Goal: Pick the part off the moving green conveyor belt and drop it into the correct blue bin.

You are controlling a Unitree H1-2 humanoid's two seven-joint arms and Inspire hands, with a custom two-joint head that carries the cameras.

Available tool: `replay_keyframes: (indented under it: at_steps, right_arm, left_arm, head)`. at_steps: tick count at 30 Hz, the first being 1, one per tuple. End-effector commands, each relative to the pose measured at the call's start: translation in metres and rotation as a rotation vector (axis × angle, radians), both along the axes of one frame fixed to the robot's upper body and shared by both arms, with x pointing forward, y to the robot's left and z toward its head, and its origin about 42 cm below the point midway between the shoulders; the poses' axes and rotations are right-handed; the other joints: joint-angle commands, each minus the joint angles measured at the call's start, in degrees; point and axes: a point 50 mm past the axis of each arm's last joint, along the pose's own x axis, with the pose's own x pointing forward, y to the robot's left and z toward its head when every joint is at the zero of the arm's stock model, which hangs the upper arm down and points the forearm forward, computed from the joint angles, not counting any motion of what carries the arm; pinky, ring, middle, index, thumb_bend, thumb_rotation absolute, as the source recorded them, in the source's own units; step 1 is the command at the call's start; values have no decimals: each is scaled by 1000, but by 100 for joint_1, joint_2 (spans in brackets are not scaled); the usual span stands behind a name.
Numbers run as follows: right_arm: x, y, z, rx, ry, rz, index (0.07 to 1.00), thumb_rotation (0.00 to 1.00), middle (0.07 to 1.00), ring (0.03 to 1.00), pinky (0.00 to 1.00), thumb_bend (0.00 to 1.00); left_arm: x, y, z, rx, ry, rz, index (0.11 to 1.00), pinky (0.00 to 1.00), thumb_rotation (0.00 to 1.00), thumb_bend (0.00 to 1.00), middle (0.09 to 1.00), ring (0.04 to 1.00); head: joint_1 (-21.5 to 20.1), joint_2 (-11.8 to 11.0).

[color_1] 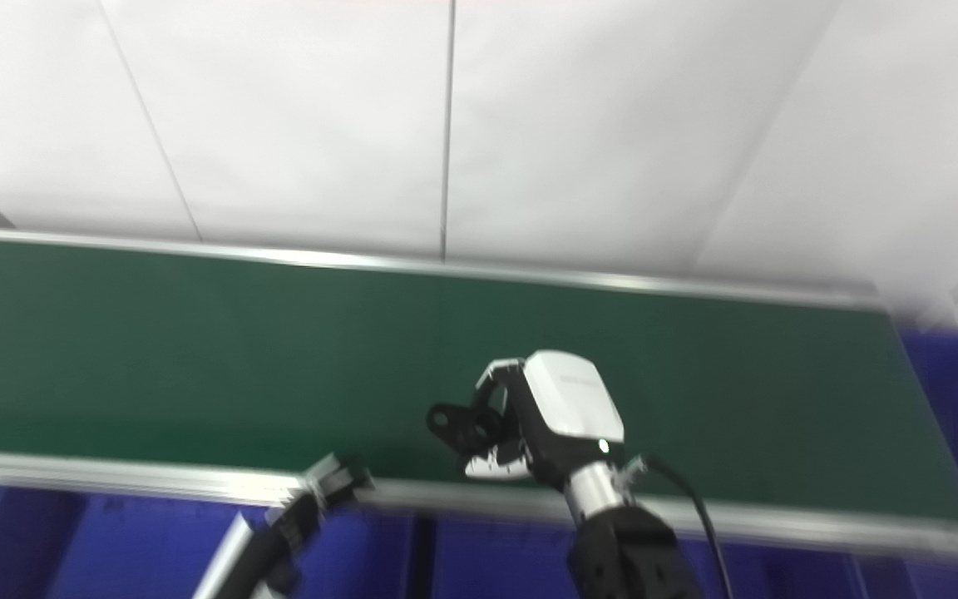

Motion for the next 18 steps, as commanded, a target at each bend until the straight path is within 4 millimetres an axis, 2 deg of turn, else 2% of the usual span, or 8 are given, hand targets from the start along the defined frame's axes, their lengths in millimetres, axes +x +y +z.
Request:
replay_keyframes:
  at_steps: [1, 5, 9, 15, 18]
  right_arm:
    - [-10, 1, 16, 15, -25, -27, 483, 151, 292, 203, 140, 494]
    - [-44, -5, 17, 8, 28, -69, 482, 148, 276, 190, 130, 497]
    - [-63, -8, 15, -12, 79, -98, 491, 150, 336, 234, 164, 494]
    - [-71, -9, -7, -70, 137, -127, 486, 149, 302, 209, 141, 495]
    - [-69, -10, -17, -90, 155, -132, 488, 149, 317, 222, 155, 494]
  left_arm:
    - [1, 6, 13, -19, -29, -6, 908, 937, 974, 687, 861, 896]
    - [6, 17, 21, -17, -29, -8, 900, 922, 958, 691, 853, 887]
    - [11, 25, 25, -6, -29, -11, 884, 890, 930, 683, 837, 870]
    - [14, 30, 29, 28, -31, -12, 879, 863, 920, 693, 831, 856]
    - [14, 30, 30, 28, -30, -14, 872, 853, 911, 690, 824, 850]
  head:
    - [-79, 71]
    - [-228, 241]
    - [-350, 364]
    - [-316, 429]
    - [-307, 424]
